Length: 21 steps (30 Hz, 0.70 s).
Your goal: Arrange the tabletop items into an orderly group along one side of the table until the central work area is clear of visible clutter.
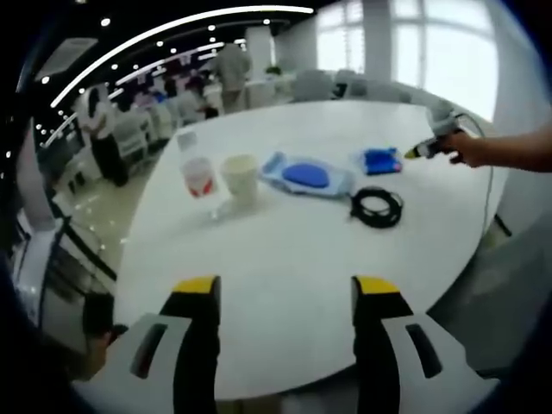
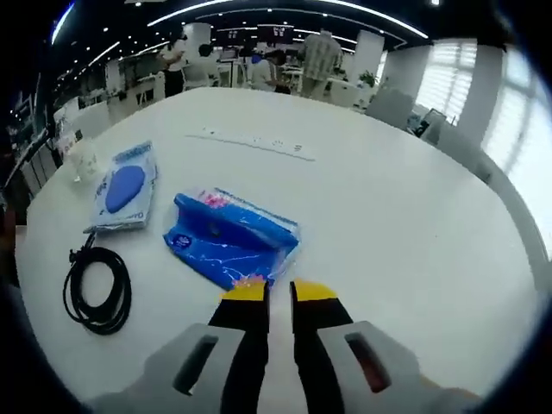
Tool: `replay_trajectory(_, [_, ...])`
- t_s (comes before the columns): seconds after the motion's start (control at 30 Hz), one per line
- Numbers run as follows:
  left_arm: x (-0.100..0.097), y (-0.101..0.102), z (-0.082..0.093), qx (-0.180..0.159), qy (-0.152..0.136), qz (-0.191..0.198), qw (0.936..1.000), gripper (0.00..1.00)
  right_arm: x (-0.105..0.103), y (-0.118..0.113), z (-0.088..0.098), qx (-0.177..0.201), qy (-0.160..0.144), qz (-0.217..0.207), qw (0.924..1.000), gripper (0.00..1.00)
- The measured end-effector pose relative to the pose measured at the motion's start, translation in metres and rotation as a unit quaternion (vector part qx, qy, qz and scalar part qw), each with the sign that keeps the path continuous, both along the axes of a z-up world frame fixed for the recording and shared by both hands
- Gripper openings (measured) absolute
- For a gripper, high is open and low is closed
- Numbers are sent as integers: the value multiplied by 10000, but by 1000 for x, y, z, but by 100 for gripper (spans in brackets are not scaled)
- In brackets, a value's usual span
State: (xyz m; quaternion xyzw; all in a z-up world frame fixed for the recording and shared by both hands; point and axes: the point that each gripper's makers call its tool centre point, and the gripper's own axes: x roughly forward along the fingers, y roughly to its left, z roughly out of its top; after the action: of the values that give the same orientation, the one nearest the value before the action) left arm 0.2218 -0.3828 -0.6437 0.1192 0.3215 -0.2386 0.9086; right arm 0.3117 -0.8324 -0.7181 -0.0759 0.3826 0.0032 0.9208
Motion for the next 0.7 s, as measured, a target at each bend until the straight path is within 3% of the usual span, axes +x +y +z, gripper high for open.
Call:
replay_trajectory(0.17, [-1,0,0,13,-11,-27,10000,58,-21,14,-8,66,132,98,9998,13])
replay_trajectory(0.33, [-1,0,2,0,-42,-36,10000,58,-27,14,-5,-199,-13,203,9996,14])
replay_trajectory(0.43, [-1,1,3,-16,-52,-38,10000,57,-34,13,-2,-673,60,361,9971,14])
replay_trajectory(0.57, [-2,0,3,-18,-64,-57,10000,57,-38,18,0,-975,48,475,9941,16])
replay_trajectory(0.7, [-3,0,3,-24,-71,-61,10000,57,-42,23,2,-1026,2,443,9937,16])
